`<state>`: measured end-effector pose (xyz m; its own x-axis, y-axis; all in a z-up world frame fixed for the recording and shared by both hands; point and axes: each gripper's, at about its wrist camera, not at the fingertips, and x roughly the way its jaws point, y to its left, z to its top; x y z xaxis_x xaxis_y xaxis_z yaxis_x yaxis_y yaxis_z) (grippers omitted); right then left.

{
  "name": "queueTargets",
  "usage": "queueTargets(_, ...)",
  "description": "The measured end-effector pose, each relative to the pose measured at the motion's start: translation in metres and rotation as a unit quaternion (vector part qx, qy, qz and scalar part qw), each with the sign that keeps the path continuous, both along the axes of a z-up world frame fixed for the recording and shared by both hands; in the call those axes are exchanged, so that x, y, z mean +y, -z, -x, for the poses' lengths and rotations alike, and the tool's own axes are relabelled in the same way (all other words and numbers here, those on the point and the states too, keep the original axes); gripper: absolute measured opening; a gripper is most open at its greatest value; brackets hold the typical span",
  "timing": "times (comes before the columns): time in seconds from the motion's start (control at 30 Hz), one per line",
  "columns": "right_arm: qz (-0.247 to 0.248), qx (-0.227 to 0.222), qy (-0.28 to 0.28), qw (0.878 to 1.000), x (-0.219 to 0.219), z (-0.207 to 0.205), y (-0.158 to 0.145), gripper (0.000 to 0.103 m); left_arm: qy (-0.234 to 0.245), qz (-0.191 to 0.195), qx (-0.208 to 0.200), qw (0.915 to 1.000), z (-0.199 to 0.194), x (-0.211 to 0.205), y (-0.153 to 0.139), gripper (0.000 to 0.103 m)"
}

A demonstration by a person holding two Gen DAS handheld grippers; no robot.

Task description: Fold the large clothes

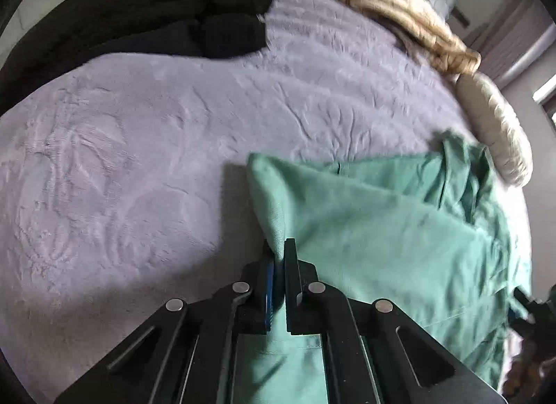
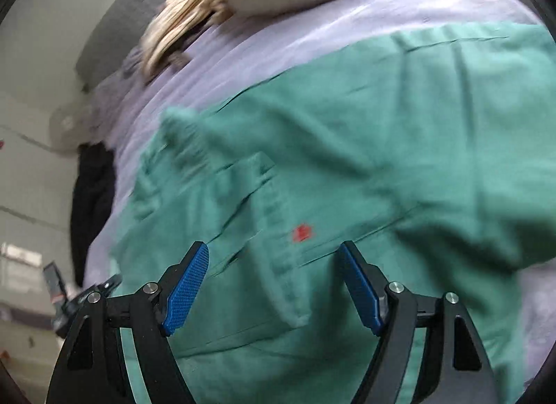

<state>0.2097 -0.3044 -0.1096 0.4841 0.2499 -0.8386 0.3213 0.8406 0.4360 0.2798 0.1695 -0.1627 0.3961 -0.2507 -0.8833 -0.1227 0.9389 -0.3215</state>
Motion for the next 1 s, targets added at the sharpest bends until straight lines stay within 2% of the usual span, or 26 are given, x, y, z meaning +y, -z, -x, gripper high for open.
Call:
queueTargets(0.03,0.005,0.005,-0.008,1.0,0.007,-0.003,0.001,0.078,-0.003,0.007,-0.001,1.0,0.001,0.004,0.0,0.006)
queueTargets(0.07,0.016,0.011,-0.012,1.0,0.012,-0.007,0.003,0.073,-0.007,0.01,-0.001,0.9999,0.004,0.01,0.001,0.006)
queueTargets(0.13,0.027,0.021,-0.027,0.999,0.023,-0.015,0.007,0.009,-0.014,0.009,-0.001,0.9999,0.005,0.013,0.001,0.006)
queueTargets(0.23,0.038,0.008,-0.041,0.998,0.032,-0.015,0.0,0.009,-0.025,-0.009,-0.006,0.9996,0.005,0.017,0.004,0.006)
queueTargets(0.33,0.057,0.006,-0.04,0.998,0.026,-0.013,0.002,0.012,-0.05,-0.066,0.002,0.9965,0.004,0.024,0.007,0.006)
queueTargets(0.4,0.055,0.031,-0.015,0.998,0.013,-0.011,0.013,0.019,-0.06,-0.059,0.004,0.9964,0.014,0.035,0.0,0.006)
queueTargets(0.47,0.033,0.025,0.006,0.999,-0.001,0.0,0.008,0.027,-0.049,-0.059,-0.007,0.997,0.028,0.037,-0.016,0.006)
queueTargets(0.5,0.038,0.024,0.008,0.999,-0.003,0.004,0.003,0.04,-0.037,-0.062,-0.018,0.9972,0.039,0.034,-0.028,0.006)
queueTargets(0.53,0.048,0.021,0.008,0.999,-0.003,0.009,-0.004,0.045,-0.024,-0.064,-0.029,0.9972,0.049,0.03,-0.038,0.006)
queueTargets(0.63,0.049,0.003,-0.008,0.999,0.007,0.025,-0.022,0.045,0.024,-0.065,-0.049,0.9964,0.078,0.007,-0.062,0.006)
queueTargets(0.73,0.044,-0.015,-0.037,0.998,0.03,0.037,-0.033,0.044,0.066,-0.063,-0.054,0.9943,0.095,-0.022,-0.064,0.006)
queueTargets(0.8,0.037,-0.017,-0.064,0.997,0.047,0.038,-0.033,0.042,0.085,-0.071,-0.043,0.9929,0.1,-0.04,-0.052,0.006)
queueTargets(0.87,0.043,-0.009,-0.092,0.995,0.065,0.031,-0.024,0.042,0.083,-0.096,-0.015,0.9917,0.106,-0.049,-0.03,0.006)
queueTargets(0.97,0.046,0.017,-0.102,0.994,0.069,0.023,-0.002,0.04,0.059,-0.109,0.022,0.9921,0.117,-0.035,-0.001,0.006)
queueTargets(1.0,0.041,0.029,-0.098,0.994,0.066,0.022,0.007,0.033,0.049,-0.1,0.022,0.9936,0.122,-0.026,0.001,0.006)
